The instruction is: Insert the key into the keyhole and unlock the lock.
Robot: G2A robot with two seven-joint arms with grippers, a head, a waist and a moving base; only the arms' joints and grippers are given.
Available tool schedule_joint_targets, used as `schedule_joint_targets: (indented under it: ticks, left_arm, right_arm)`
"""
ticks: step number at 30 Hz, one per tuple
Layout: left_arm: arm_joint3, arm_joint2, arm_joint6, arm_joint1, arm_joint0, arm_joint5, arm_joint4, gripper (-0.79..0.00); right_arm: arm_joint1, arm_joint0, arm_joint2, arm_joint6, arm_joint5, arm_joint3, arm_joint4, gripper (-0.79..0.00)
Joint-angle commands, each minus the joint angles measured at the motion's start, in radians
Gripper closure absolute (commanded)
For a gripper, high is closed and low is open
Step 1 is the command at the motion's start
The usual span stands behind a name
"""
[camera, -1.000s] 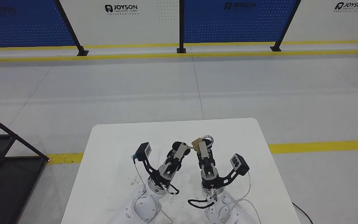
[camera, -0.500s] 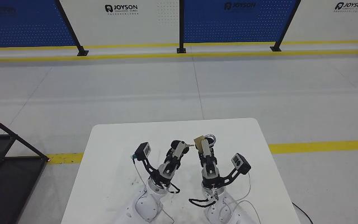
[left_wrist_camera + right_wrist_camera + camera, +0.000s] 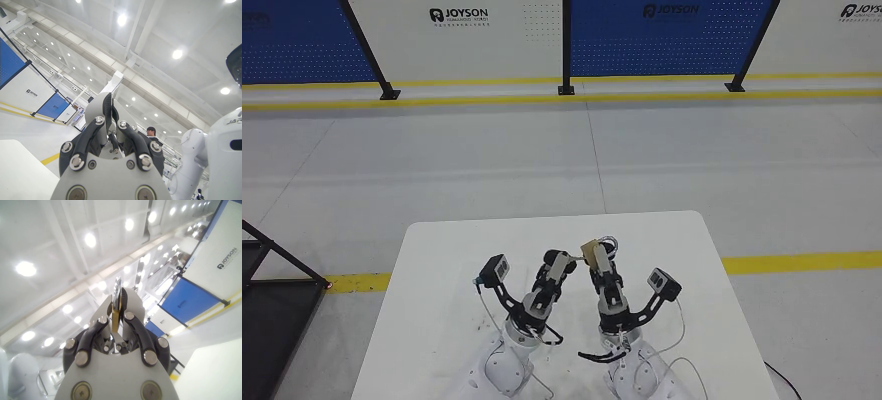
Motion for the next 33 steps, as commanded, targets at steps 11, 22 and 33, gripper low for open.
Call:
schedule_joint_targets:
  ticks: [11, 22, 33]
  left_arm:
    - [0.005, -0.06, 0.011, 0.003, 0.017, -0.038, -0.038, 0.0]
    - [-0.011, -0.122, -0.025, 0.021, 0.039, -0.038, -0.096, 0.0]
    - [-0.006, -0.132, -0.043, 0.023, 0.032, -0.038, -0.112, 0.0]
  right_arm:
    - [0.036, -0.022, 0.053, 0.373, 0.048, -0.069, 0.3, 0.0]
    - [0.056, -0.046, 0.083, 0.549, 0.093, -0.108, 0.406, 0.0]
    - [0.063, -0.052, 0.1, 0.597, 0.106, -0.124, 0.446, 0.0]
